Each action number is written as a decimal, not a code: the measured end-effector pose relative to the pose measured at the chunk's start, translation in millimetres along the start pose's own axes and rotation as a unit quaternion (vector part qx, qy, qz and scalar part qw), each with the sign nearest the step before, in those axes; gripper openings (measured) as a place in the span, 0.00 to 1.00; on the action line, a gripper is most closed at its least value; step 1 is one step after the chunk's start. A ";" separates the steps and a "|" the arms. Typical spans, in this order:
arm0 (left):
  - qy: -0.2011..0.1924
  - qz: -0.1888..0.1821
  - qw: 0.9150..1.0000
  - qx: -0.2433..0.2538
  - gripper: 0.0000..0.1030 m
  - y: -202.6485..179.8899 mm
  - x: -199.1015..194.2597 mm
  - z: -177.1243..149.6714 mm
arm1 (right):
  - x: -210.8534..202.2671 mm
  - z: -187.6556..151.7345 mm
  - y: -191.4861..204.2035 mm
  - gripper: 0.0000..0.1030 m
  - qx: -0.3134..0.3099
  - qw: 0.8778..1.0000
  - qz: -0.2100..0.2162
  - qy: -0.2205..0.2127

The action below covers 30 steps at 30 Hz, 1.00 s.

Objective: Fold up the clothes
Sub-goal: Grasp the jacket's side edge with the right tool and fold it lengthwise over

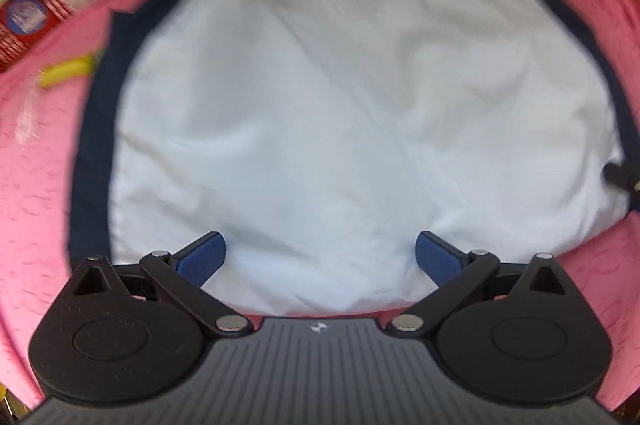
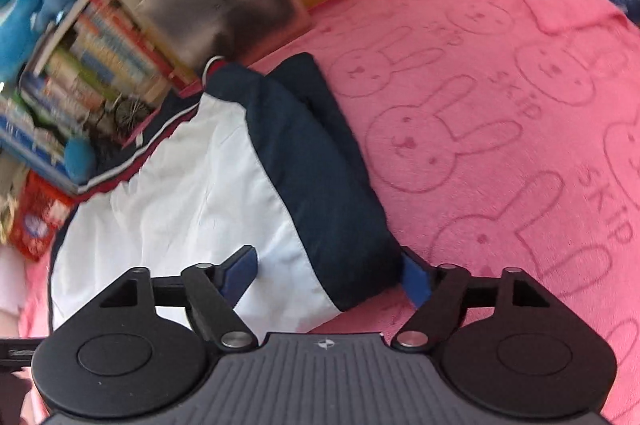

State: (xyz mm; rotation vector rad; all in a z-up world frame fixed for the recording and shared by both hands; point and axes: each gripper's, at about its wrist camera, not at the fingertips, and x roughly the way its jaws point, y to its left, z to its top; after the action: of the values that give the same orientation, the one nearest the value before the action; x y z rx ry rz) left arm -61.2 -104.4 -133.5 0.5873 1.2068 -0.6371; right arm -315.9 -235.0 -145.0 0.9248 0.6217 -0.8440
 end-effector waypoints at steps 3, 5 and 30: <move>-0.013 -0.026 1.000 -0.010 1.00 7.4 6.6 -6.0 | 2.6 2.0 -3.2 0.85 0.015 1.000 0.011 -0.016; -0.016 -0.025 1.000 -0.004 1.00 6.5 5.2 -6.2 | 9.9 2.5 2.7 1.00 0.014 1.000 0.021 -0.019; -0.081 0.048 0.977 -0.191 1.00 260.6 -29.1 -43.9 | -30.4 -69.7 327.4 0.15 -0.382 0.917 0.112 0.011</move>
State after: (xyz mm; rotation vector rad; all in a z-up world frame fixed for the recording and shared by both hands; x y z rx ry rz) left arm 91.4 110.2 -96.9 0.2621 1.1023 -0.3493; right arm -65.2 -53.4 -14.0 0.2773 0.7673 -0.3239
